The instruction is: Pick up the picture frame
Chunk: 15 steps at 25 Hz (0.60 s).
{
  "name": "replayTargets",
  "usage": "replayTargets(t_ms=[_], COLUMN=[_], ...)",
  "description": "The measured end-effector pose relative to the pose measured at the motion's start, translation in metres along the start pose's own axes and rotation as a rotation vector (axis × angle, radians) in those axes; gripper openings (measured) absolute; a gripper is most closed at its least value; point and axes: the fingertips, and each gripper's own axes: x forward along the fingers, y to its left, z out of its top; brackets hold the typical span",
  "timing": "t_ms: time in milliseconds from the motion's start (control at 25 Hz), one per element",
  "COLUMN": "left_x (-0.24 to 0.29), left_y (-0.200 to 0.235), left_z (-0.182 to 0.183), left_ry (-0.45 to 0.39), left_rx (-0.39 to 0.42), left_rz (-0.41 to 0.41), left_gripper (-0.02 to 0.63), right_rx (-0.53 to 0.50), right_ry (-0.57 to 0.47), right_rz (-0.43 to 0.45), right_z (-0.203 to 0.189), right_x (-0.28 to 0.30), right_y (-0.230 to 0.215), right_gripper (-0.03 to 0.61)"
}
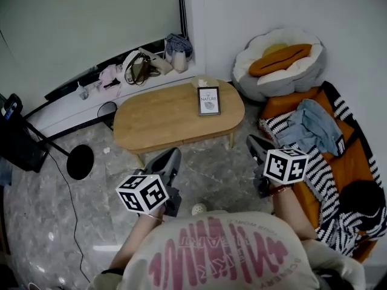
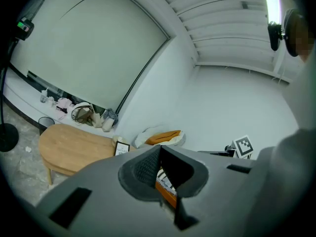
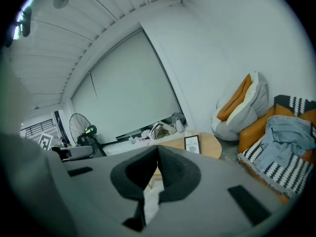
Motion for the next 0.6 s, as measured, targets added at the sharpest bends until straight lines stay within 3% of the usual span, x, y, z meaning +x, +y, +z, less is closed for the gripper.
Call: replayTargets(t_ms=[240,600], left_x=[0.031,0.072], left_y=[0.031,0.075], left_z=[0.033,0.056], left_ry=[-0.021,-0.018], left_rx=[-0.009,-0.012], left_rz=[-0.022,-0.031], left_gripper=[0.003,0.003], right_rx=[-0.014,0.017], right_ry=[-0.063,-0.070], right_rz=[-0.012,0.008], right_z=[0.037,0.050], right_x=[0.034,0.090], right_y=[0.000,-0.011], right_gripper=[0.006,0.006])
